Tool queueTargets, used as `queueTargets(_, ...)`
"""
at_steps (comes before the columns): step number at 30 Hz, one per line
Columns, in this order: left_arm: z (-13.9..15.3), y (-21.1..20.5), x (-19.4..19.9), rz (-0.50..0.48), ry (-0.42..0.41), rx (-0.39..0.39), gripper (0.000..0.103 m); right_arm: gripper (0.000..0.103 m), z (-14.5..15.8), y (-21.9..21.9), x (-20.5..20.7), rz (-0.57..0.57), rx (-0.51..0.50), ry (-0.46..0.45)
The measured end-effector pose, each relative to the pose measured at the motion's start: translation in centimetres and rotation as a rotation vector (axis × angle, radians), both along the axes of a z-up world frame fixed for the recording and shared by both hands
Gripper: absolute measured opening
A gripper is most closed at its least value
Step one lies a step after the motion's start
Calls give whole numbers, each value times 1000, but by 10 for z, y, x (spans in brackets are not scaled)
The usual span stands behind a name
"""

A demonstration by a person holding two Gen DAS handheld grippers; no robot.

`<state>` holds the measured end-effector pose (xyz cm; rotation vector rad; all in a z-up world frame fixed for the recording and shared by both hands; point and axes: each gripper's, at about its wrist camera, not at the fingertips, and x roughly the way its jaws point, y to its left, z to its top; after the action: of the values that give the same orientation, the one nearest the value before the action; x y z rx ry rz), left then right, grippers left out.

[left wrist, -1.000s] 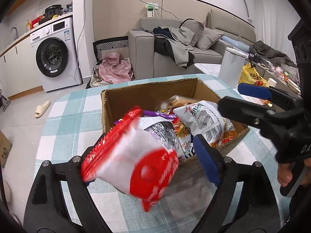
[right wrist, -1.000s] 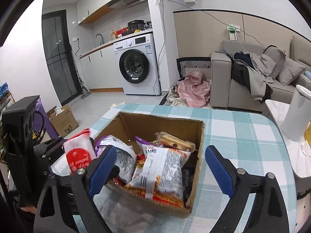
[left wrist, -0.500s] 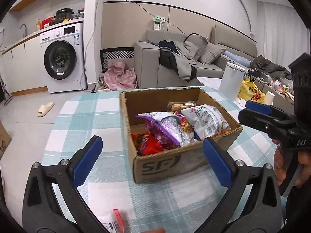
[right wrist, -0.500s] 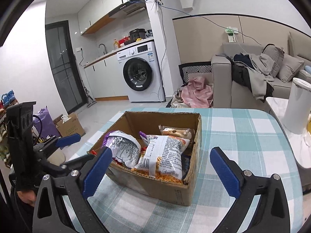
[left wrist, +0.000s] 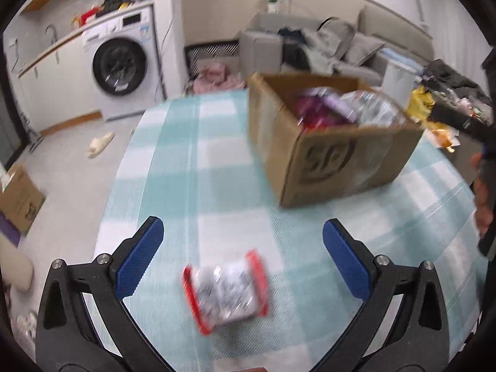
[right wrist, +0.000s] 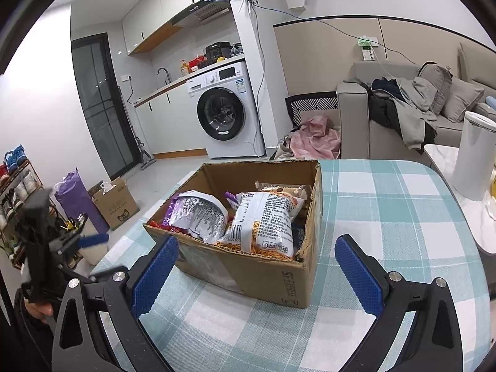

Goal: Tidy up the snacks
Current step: 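Move the left tool to the small red-white packet and grasp it, then carry the packet into the box with the left gripper and release it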

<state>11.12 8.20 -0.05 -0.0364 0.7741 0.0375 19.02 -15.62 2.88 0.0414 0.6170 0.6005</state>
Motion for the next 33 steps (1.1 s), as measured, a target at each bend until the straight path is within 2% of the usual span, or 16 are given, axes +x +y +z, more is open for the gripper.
queueTargets(7,-27,7,-14,35,75,-7,102,102,-1,-1,-11,0,-2,12)
queueTargets(12,-40,8,-8,42,124,-31,102,103,-10,-3,-22,-1,-19,34)
queueTargets(13,-43,8,-6,39,133,-38,95,102,-12,-3,-23,-2,-21,36)
queueTargets(14,-45,8,-5,38,142,-44,80,102,-14,-4,-24,-3,-22,38)
queueTargets(16,-51,7,-3,35,169,-47,61,102,-16,-4,-25,-4,-24,44)
queueTargets(17,-53,6,-2,26,169,-54,57,102,-17,-4,-25,-4,-23,47)
queueTargets(20,-48,2,-2,15,139,-61,51,102,-17,-5,-25,-5,-19,44)
queueTargets(25,-24,-8,3,-3,69,-89,50,102,-16,-5,-24,-5,-17,42)
queueTargets(33,32,-31,17,-48,-57,-128,50,102,-14,-4,-23,-2,-12,39)
